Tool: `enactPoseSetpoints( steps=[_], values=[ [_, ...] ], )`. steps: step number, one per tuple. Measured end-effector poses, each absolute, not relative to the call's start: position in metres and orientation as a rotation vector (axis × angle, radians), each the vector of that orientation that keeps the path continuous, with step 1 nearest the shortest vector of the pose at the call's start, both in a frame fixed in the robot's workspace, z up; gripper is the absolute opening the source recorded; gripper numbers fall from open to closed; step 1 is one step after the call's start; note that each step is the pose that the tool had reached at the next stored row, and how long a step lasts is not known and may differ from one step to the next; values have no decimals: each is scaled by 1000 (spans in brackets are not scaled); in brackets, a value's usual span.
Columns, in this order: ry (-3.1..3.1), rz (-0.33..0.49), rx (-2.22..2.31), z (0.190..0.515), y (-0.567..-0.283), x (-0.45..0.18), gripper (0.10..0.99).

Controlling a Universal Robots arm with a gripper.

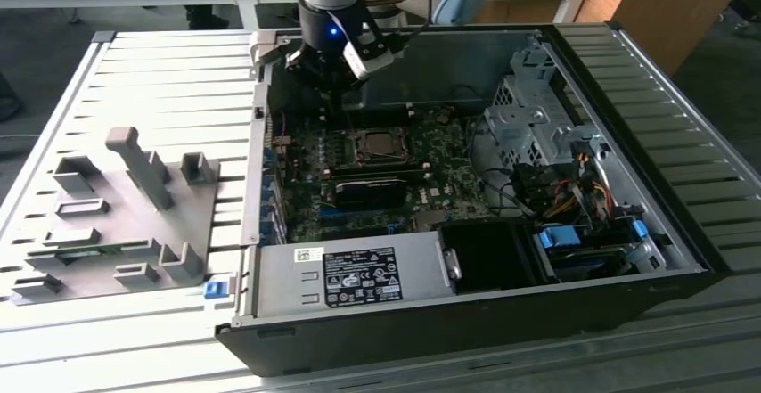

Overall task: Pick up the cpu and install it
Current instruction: 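Install the first cpu locking lever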

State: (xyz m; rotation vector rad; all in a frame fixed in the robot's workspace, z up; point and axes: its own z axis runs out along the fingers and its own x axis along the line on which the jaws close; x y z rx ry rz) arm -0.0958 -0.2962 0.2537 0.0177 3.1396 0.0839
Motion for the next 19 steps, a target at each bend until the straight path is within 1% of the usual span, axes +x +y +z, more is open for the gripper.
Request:
enactPoseSetpoints(
  steps=[8,19],
  values=[
    [3139,101,18,254,-295,-93,106],
    [3142,104,18,253,-295,-63,106]
  ],
)
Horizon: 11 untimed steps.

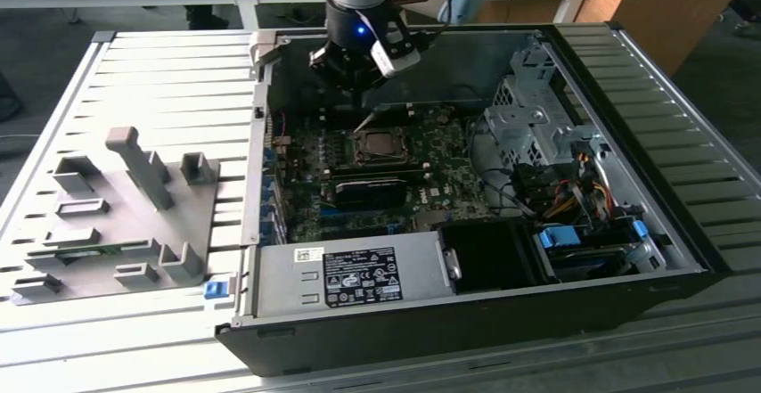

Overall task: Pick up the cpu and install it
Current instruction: 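Install the first cpu locking lever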

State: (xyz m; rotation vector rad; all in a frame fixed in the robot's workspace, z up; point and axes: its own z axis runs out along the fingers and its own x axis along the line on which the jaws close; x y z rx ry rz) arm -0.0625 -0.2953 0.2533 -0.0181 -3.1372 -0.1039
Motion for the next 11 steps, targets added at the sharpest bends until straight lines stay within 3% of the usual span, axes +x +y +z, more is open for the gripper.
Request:
enactPoseSetpoints(
  steps=[11],
  values=[
    [-3135,-149,-36,250,-298,-58,106]
  ],
)
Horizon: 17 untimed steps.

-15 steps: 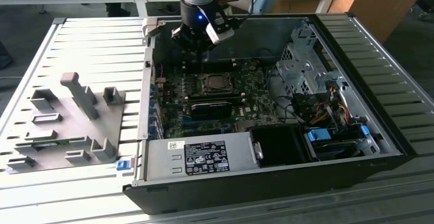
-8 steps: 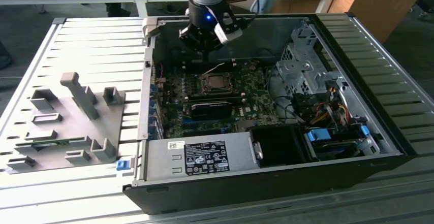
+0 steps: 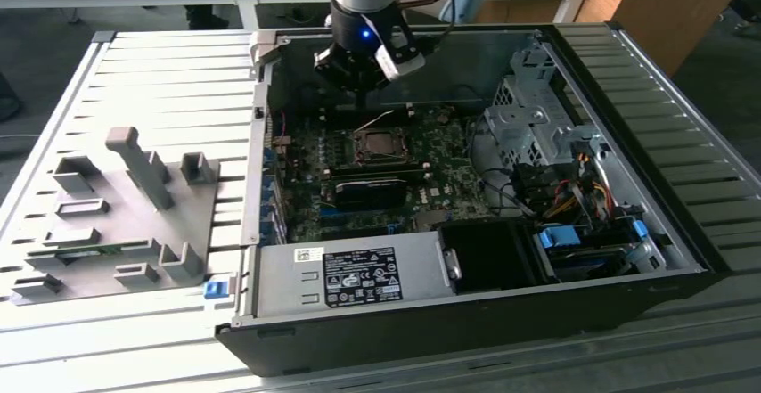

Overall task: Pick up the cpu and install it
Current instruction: 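Install the first cpu locking lever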

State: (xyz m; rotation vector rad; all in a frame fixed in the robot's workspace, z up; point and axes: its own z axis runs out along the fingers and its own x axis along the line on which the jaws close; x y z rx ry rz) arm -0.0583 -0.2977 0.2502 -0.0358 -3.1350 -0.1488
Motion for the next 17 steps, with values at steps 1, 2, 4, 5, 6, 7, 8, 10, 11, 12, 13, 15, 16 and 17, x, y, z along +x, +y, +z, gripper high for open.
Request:
enactPoseSetpoints(
  steps=[1,2,4,5,6,7,8,10,11,12,13,15,16,17],
  values=[
    [-3135,-149,-41,250,-298,-58,106],
    [-3135,-149,-47,249,-298,-57,106],
    [-3135,-149,-53,248,-298,-57,106],
    [-3135,-149,-53,248,-298,-57,106],
    [-3135,-149,-52,247,-298,-56,106],
    [-3135,-149,-50,246,-298,-56,106],
    [-3135,-148,-47,245,-298,-55,106],
    [-3135,-148,-40,243,-298,-55,106],
    [-3135,-149,-37,242,-298,-54,106],
    [-3135,-149,-35,241,-298,-52,106],
    [-3135,-149,-34,240,-298,-50,106],
    [-3135,-148,-34,238,-298,-47,106],
    [-3135,-148,-34,238,-298,-45,106],
    [-3135,-148,-34,237,-297,-43,106]
  ],
)
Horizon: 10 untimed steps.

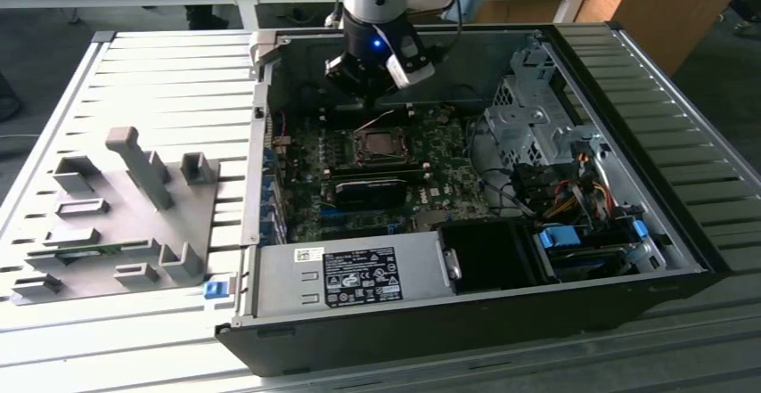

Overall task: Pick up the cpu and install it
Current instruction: 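Install the first cpu locking lever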

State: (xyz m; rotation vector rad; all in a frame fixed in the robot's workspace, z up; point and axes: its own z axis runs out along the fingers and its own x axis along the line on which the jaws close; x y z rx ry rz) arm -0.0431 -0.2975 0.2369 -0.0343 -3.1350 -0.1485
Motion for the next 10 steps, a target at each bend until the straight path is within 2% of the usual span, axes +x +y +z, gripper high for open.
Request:
enactPoseSetpoints(
  steps=[10],
  values=[
    [-3135,-148,-28,230,-294,-38,106]
  ],
)
